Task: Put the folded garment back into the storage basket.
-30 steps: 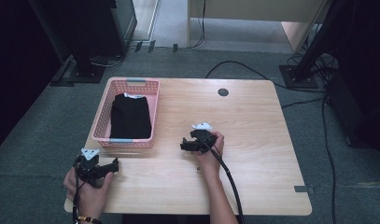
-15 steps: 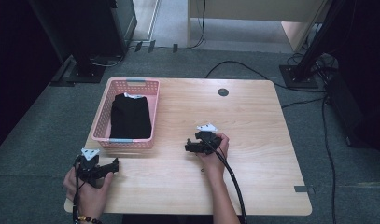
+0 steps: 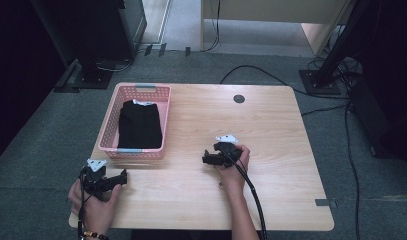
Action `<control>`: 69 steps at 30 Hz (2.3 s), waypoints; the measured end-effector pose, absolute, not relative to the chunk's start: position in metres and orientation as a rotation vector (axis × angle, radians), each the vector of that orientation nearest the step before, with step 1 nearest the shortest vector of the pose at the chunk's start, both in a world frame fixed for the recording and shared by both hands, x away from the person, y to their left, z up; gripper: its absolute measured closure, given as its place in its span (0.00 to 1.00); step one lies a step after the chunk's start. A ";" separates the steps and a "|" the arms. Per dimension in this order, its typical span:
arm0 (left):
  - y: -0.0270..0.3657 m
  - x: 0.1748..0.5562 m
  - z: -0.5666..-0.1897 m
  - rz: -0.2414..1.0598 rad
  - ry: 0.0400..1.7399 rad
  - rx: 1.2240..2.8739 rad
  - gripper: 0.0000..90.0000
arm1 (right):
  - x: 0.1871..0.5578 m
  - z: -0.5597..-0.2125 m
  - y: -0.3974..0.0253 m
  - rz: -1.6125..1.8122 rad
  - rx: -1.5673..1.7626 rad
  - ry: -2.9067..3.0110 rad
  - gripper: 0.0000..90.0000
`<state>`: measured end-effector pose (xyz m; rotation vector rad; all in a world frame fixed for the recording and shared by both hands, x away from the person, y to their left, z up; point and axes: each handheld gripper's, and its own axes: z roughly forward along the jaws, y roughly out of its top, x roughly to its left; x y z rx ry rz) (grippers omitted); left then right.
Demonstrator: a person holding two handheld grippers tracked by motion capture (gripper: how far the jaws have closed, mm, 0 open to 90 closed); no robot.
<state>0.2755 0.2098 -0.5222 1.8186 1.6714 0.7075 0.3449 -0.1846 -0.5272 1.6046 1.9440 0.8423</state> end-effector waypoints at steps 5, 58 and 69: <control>0.210 0.276 -0.522 0.708 1.671 1.819 0.00 | 0.344 -0.527 -0.188 0.842 1.608 1.941 0.00; 0.209 0.276 -0.522 0.706 1.666 1.823 0.00 | 0.324 -0.528 -0.235 0.813 1.666 1.872 0.00; 0.208 0.276 -0.522 0.706 1.663 1.825 0.00 | 0.320 -0.528 -0.248 0.803 1.689 1.845 0.00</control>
